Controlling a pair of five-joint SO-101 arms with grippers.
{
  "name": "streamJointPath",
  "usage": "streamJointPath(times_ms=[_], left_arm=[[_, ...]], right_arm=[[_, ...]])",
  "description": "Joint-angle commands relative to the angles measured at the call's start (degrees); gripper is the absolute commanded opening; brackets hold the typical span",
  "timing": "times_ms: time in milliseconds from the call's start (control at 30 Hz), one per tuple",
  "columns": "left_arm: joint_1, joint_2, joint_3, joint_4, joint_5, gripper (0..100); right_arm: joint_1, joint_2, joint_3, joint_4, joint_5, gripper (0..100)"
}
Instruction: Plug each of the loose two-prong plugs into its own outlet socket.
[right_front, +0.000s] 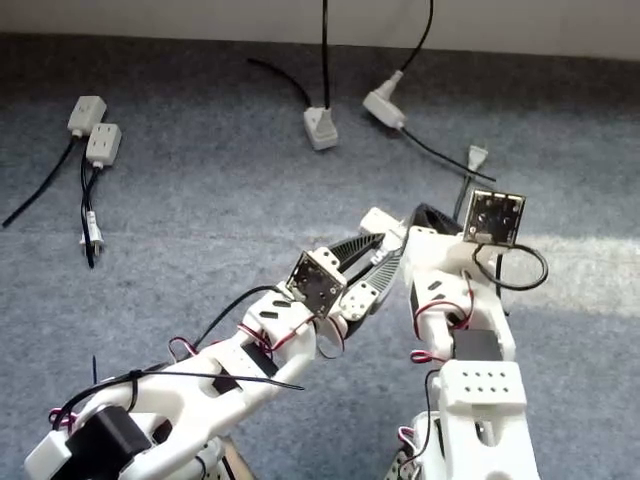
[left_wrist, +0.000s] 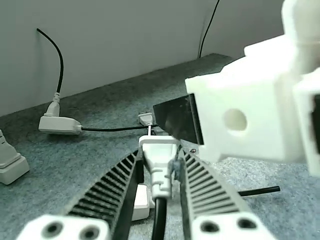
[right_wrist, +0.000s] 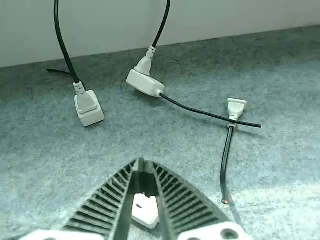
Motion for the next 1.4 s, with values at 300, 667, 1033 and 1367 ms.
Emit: streamJointPath(times_ms=[300, 667, 1033, 1367], left_arm=[[2.86, -2.07, -3.21, 4.04, -0.09, 1], [2.86, -2.68, -1.89, 3.96, -0.09, 1], [2.42, -2.68, -1.98, 3.96, -0.09, 1], [2.42, -2.68, -1.89, 3.96, -0.09, 1]], right_arm=[[-9.89, -19.74, -0.40, 11.47, 0.88, 0.7], [-4.44, -1.27, 0.04, 0.57, 2.64, 0.7], [-0.66, 10.95, -0.48, -5.85, 2.81, 0.7], [-0.75, 15.60, -1.54, -5.93, 2.55, 0.7]])
